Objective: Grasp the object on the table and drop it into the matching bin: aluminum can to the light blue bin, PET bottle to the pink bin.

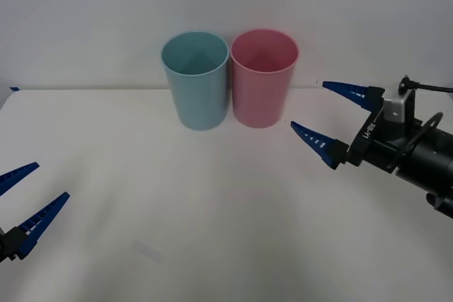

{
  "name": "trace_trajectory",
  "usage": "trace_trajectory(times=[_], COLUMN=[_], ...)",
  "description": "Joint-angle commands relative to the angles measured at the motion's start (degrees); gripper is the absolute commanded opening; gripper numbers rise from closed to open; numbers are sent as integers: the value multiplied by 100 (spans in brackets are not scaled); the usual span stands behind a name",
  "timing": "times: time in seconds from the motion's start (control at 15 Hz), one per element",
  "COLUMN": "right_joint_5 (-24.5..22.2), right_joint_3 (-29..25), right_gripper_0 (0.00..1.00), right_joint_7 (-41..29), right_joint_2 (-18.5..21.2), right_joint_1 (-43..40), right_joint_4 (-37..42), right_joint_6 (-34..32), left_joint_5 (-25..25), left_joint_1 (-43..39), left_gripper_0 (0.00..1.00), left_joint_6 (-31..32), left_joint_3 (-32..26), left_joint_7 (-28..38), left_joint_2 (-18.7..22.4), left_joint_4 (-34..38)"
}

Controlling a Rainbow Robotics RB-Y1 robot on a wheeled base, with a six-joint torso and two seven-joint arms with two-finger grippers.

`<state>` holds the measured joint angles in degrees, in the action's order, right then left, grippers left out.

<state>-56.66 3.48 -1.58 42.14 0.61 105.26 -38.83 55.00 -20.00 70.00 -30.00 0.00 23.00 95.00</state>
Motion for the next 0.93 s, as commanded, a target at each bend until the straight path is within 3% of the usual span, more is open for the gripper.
trace_trajectory(times=[0.07, 0.33, 0.6, 0.93], right_joint_5=[41, 41, 32, -302], right_joint_3=[-612, -1394, -2062, -2818], right_gripper_0=[100, 100, 100, 100], right_joint_7=[-79, -246, -396, -984], right_joint_2=[-4, -21, -162, -689], right_joint_1=[-536, -1169, -1819, -2232], right_joint_4=[4, -5, -5, 4], right_joint_6=[-670, -1399, -1672, -2120], left_joint_5=[0, 0, 0, 0], left_joint_1=[0, 0, 0, 0], left_gripper_0=[100, 100, 100, 100], left_joint_6=[0, 0, 0, 0], left_joint_3=[0, 0, 0, 0], left_joint_7=[0, 0, 0, 0], left_joint_2=[0, 0, 0, 0], left_joint_4=[0, 0, 0, 0])
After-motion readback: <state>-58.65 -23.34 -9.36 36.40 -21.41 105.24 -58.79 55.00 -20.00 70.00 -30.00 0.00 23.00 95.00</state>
